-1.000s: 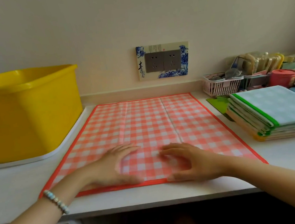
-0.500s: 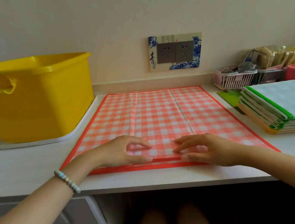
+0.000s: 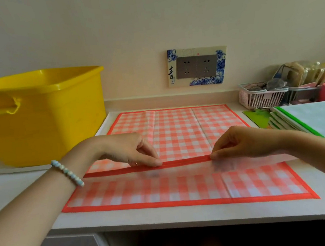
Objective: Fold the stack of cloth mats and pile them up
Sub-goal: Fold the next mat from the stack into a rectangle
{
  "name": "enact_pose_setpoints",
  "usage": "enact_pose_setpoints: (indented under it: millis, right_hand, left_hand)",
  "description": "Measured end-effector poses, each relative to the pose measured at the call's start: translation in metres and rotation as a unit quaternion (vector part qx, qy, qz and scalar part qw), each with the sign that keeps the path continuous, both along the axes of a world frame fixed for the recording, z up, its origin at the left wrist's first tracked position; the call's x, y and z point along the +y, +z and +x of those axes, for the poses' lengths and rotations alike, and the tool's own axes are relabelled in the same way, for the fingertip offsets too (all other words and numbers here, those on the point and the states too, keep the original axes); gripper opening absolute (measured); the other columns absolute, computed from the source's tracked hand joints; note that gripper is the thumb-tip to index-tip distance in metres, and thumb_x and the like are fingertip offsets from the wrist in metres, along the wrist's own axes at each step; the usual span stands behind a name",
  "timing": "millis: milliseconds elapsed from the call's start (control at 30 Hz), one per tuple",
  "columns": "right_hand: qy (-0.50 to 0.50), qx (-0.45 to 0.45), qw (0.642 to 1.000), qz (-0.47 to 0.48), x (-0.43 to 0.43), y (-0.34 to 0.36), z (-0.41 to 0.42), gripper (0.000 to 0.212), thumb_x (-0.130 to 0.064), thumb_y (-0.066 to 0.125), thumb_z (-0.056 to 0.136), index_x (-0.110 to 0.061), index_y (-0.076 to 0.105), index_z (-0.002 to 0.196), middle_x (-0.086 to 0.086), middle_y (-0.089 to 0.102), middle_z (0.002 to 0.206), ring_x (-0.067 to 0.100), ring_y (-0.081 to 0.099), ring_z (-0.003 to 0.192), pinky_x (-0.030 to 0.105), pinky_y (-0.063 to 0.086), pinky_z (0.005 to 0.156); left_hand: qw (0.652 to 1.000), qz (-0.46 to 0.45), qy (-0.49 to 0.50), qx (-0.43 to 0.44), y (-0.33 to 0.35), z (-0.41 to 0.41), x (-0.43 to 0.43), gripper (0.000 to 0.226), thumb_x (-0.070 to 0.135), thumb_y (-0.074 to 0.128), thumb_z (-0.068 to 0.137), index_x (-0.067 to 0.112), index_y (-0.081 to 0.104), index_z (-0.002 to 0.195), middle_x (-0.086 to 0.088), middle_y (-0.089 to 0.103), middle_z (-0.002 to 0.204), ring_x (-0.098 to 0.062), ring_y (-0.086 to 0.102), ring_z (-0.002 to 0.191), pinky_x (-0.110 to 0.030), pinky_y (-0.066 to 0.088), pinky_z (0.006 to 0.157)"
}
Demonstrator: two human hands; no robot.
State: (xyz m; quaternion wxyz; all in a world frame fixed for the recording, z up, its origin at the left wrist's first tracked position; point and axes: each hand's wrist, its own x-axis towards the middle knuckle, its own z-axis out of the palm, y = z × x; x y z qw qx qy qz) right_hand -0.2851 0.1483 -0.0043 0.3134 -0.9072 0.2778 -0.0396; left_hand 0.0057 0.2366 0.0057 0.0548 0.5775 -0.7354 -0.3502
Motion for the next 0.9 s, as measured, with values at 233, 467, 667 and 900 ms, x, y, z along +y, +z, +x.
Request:
enact_pose_setpoints:
  millis: [233, 467, 667, 900]
  right_hand:
    - [-0.010, -0.001, 0.998, -0.068, -0.035, 0.048, 0.014, 0.017, -0.053, 0.063, 0.074, -0.039, 0.073, 0.080, -0.019, 0.072, 0.086, -0.001, 0.066, 0.079, 0.012, 0.050, 0.077]
    - [-0.099, -0.024, 0.977, -0.187, -0.090, 0.023, 0.044, 0.013, -0.031, 0.068, 0.083, -0.024, 0.073, 0.093, -0.017, 0.068, 0.081, -0.003, 0.064, 0.071, 0.007, 0.048, 0.066]
    - [-0.178, -0.077, 0.959, -0.207, -0.124, -0.022, 0.060, 0.012, -0.027, 0.068, 0.084, -0.019, 0.074, 0.091, -0.008, 0.065, 0.079, 0.008, 0.058, 0.071, 0.018, 0.042, 0.064]
    - [-0.208, -0.080, 0.960, -0.171, -0.154, -0.059, 0.074, 0.011, -0.022, 0.065, 0.087, -0.018, 0.073, 0.092, -0.010, 0.065, 0.081, 0.006, 0.058, 0.075, 0.014, 0.040, 0.065]
  left_hand:
    - [0.996, -0.076, 0.039, -0.004, 0.044, 0.007, -0.032, 0.017, 0.050, 0.068, 0.073, 0.035, 0.075, 0.078, 0.019, 0.072, 0.085, 0.010, 0.060, 0.074, -0.004, 0.042, 0.067]
    - [0.944, -0.294, 0.125, -0.086, 0.019, 0.004, -0.081, 0.009, 0.034, 0.066, 0.086, 0.028, 0.072, 0.090, 0.015, 0.067, 0.084, -0.001, 0.060, 0.079, -0.021, 0.045, 0.074]
    - [0.938, -0.299, 0.100, -0.146, -0.023, 0.001, -0.096, 0.048, 0.044, 0.056, 0.090, 0.027, 0.048, 0.134, 0.005, 0.048, 0.141, -0.015, 0.040, 0.131, -0.034, 0.035, 0.106]
    - [0.963, -0.221, 0.094, -0.119, -0.054, -0.003, -0.105, 0.052, 0.056, 0.045, 0.090, 0.033, 0.043, 0.137, 0.012, 0.043, 0.143, -0.011, 0.041, 0.130, -0.033, 0.035, 0.107]
